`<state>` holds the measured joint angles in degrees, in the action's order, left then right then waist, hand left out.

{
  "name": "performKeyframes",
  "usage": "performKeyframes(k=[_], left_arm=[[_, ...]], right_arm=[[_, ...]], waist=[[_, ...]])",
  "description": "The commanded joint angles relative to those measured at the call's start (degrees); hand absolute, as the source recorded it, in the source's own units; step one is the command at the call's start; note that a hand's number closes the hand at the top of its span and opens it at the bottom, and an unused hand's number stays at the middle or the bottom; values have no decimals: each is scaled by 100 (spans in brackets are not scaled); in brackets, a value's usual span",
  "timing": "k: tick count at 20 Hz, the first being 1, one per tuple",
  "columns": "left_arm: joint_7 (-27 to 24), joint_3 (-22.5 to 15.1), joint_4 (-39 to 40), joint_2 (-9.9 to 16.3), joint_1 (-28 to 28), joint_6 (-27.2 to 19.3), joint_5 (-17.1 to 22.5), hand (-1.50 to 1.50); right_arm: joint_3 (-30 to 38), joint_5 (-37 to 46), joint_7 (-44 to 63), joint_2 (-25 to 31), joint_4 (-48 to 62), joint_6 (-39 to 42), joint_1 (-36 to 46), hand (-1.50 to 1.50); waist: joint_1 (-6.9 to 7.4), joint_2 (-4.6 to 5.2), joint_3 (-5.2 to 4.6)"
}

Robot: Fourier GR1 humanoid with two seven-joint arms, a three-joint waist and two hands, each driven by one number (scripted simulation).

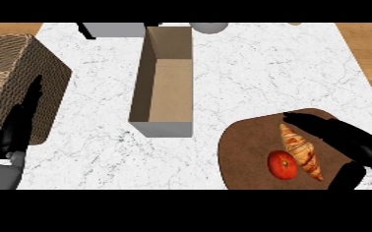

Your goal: Pick the tomato from the cutting board and place it in the cardboard box

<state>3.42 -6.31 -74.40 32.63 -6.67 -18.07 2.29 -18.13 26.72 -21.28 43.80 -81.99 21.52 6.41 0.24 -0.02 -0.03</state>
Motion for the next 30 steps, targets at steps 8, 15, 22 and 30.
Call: performKeyframes(k=[8, 15, 22, 30], left_arm=[[-7, 478, -131, -377, 116, 280, -527, 0], [41, 829, 307, -485, -273, 663, -640, 0], [18, 958, -315, -663, 393, 810, -811, 0], [-147, 1344, -32, -659, 200, 1075, -874, 0]], right_arm=[[115, 1075, 430, -867, 43, 378, 109, -150], [281, 1285, 420, -1117, -596, 554, -341, -150], [613, 1088, 214, -1234, -1049, 1291, -251, -150], [408, 1763, 514, -1294, -1599, 1466, -747, -150]], waist=[[-16, 1, 3], [-54, 0, 1], [-24, -4, 2], [-37, -2, 1]])
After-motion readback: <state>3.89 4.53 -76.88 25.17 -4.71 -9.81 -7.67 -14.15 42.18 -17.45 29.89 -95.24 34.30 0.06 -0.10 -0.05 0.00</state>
